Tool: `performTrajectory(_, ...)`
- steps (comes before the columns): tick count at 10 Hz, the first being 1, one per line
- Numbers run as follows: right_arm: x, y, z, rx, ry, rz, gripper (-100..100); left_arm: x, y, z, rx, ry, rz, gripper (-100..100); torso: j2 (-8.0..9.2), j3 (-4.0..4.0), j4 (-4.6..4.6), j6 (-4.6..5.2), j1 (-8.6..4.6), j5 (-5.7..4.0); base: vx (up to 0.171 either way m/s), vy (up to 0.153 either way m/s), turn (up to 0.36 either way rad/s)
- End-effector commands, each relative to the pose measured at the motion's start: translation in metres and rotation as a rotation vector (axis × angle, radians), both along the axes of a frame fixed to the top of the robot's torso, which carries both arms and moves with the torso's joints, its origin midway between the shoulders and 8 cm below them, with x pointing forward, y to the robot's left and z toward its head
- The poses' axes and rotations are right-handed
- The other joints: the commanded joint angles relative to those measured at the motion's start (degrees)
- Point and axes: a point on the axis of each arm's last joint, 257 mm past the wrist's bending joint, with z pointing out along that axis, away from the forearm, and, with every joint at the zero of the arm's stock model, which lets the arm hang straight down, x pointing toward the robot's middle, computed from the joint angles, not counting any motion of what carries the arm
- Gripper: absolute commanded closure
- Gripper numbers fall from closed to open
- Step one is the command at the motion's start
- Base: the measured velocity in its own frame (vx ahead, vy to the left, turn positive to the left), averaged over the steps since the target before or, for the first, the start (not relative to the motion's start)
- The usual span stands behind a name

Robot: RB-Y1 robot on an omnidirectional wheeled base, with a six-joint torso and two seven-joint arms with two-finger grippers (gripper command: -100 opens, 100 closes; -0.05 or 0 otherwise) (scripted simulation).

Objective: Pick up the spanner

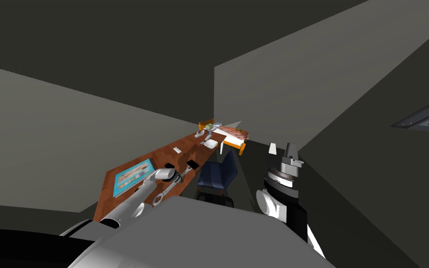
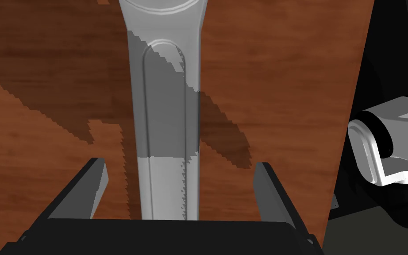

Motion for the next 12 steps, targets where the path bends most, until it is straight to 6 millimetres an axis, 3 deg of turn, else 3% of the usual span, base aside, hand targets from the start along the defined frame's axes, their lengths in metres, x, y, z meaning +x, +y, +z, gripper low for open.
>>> performTrajectory(1, 0.0, 0.0, 0.0, 0.0, 0.0, 0.0, 0, 0.0, 0.0, 0.0, 0.0, 0.0, 0.0, -100, 0.0, 0.0, 0.0, 0.0, 0.0, 0.0, 0.0, 0.0, 0.0)
performTrajectory(2, 0.0, 0.0, 0.0, 0.0, 0.0, 0.0, 0, 0.0, 0.0, 0.0, 0.001, -0.001, -0.001, 100, 0.01, 0.0, 0.0, -0.01, -0.01, -0.01, 0.0, 0.0, 0.0)
performTrajectory(6, 0.0, 0.0, 0.0, 0.0, 0.0, 0.0, 0, 0.0, 0.0, 0.0, 0.001, -0.002, 0.0, 100, -0.02, -0.02, -0.02, 0.02, 0.0, 0.03, 0.0, 0.0, 0.0)
performTrajectory(7, 0.0, 0.0, 0.0, 0.0, 0.0, 0.0, 0, 0.0, 0.0, 0.0, 0.001, -0.002, 0.0, 0, -0.02, -0.02, -0.02, 0.02, 0.0, 0.03, 0.0, 0.0, 0.0)
performTrajectory(8, 0.0, 0.0, 0.0, 0.0, 0.0, 0.0, 0, 0.003, 0.001, 0.008, 0.0, -0.001, -0.001, 100, -0.02, -0.02, -0.02, 0.02, 0.0, 0.03, -0.001, -0.006, 0.029)
performTrajectory(11, 0.0, 0.0, 0.0, 0.0, 0.0, 0.0, 0, 0.005, 0.002, 0.014, 0.001, -0.002, -0.003, 100, 0.01, 0.01, 0.0, 0.01, -0.05, 0.0, -0.003, -0.006, 0.016)
performTrajectory(12, 0.0, 0.0, 0.0, 0.0, 0.0, 0.0, 0, 0.005, 0.002, 0.015, 0.001, -0.001, -0.002, 0, 0.0, 0.0, -0.01, 0.01, -0.03, 0.01, 0.0, 0.0, 0.0)
